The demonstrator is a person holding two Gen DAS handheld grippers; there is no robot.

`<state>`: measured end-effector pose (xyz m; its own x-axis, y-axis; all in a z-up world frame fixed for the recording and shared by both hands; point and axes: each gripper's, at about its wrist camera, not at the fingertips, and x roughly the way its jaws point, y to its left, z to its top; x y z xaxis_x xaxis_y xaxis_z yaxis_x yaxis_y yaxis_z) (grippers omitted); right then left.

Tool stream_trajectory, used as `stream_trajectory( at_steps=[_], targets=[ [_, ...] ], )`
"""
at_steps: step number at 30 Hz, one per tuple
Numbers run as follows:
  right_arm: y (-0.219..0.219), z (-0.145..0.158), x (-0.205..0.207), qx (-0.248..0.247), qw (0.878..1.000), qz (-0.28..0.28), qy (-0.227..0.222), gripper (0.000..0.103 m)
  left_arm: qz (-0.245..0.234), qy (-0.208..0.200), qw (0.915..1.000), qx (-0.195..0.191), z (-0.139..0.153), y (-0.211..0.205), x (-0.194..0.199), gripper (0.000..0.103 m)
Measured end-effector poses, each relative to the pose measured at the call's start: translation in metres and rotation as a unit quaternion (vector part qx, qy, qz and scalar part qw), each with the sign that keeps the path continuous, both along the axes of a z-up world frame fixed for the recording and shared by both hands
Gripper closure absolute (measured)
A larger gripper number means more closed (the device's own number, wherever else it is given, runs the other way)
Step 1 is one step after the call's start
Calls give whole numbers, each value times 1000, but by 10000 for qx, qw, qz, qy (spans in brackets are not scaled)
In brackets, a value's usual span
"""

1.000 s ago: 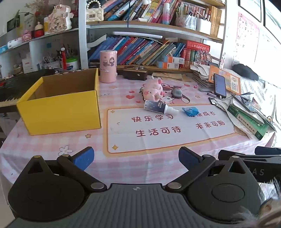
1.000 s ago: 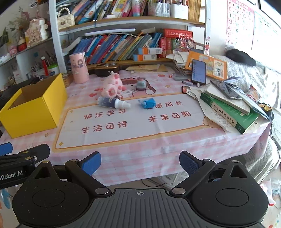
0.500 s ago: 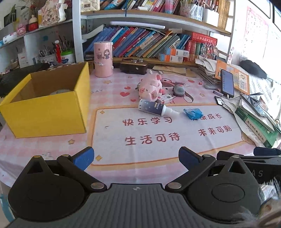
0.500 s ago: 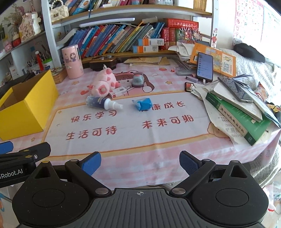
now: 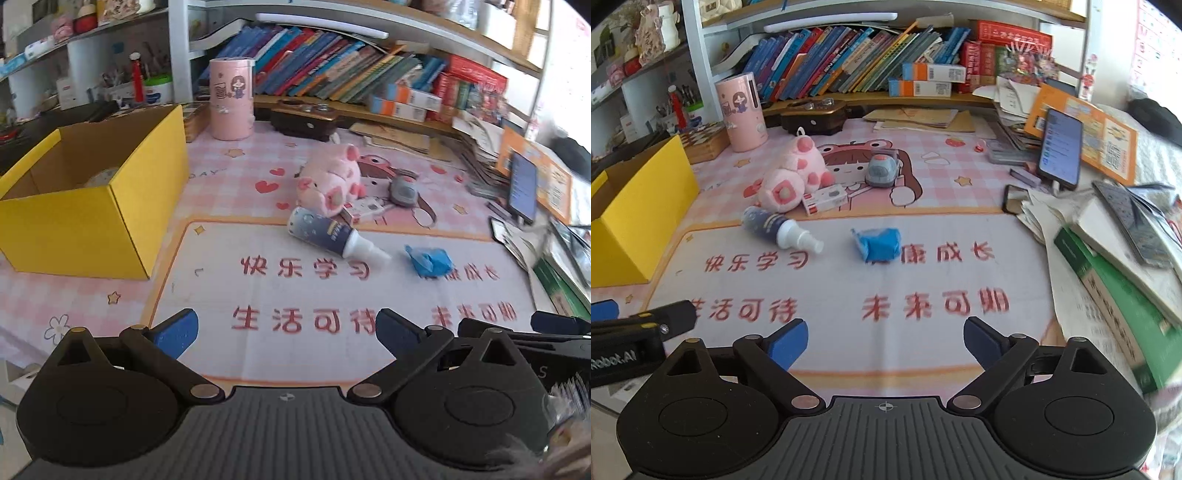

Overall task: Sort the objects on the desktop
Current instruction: 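Grasp the blue wrapped item with the right gripper while the left gripper grasps the spray bottle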

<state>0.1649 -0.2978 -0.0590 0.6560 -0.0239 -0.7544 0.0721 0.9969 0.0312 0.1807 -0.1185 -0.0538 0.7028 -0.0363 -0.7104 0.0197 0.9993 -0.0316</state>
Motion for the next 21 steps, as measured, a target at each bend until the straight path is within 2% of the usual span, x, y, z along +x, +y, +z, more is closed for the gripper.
stream_trajectory(
  at_steps=[7,11,18,19,21],
  targets=[
    [-11,-15,45,-146,9992,314,-200,19,270,18,9996,84,-4,-15,33,0],
    [-12,-25,67,-44,9986,508,-162,32,373,-39,9991,193,-2,-20,46,0],
    [-9,-43,101,-46,9976,685,-104,37,392,38,9988,286,-2,-26,67,0],
    [-8,-45,105,-57,9973,723,-91,41,387,45,9989,272,-3,-27,71,0],
    [-9,-48,110,-95,9967,811,-35,63,408,74,9989,209,-6,-29,80,2]
  ],
)
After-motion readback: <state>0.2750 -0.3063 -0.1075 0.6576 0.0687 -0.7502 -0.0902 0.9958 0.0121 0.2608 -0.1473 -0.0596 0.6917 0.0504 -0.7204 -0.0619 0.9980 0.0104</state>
